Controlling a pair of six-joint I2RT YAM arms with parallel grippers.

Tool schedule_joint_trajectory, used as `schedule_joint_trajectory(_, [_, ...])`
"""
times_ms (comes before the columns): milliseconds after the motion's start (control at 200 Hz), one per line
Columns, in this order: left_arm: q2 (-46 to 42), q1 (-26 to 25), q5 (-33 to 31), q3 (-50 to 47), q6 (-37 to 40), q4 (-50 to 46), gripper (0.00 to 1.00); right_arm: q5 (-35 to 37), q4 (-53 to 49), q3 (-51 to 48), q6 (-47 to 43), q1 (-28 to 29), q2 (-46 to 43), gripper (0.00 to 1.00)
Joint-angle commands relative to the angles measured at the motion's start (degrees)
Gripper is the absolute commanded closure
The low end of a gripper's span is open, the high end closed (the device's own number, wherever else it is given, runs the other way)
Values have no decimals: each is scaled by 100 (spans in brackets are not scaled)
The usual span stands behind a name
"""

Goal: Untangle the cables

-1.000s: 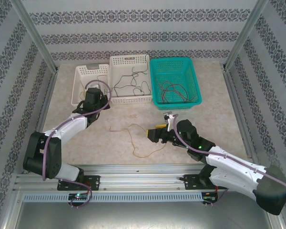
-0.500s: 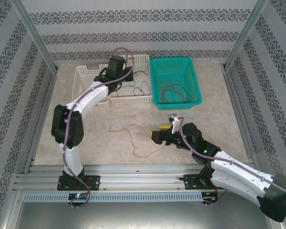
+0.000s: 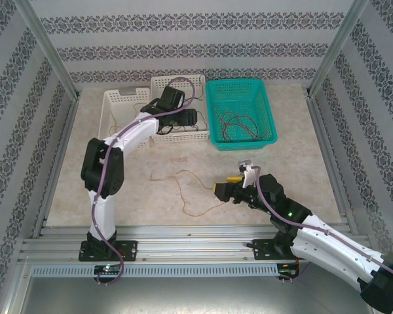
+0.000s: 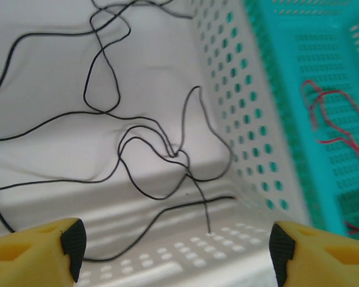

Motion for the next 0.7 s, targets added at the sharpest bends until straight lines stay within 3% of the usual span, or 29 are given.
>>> schedule_joint_trajectory(0, [-1217, -135, -71, -754, -168, -22, 17, 168, -136, -70, 83, 53, -43, 20])
schedule_joint_trajectory(155, [-2425, -401, -118, -2107, -618, -341, 17, 345, -423, -6, 23, 49, -158, 20])
schedule_joint_trajectory(355, [-3056, -1086, -307, -3366, -1207, -671, 17, 433, -492, 46, -30, 40, -163, 19])
schedule_joint_trajectory(694, [-2701, -1416, -300, -4029, -1447, -651, 17, 342, -523, 46, 74, 48, -301, 19])
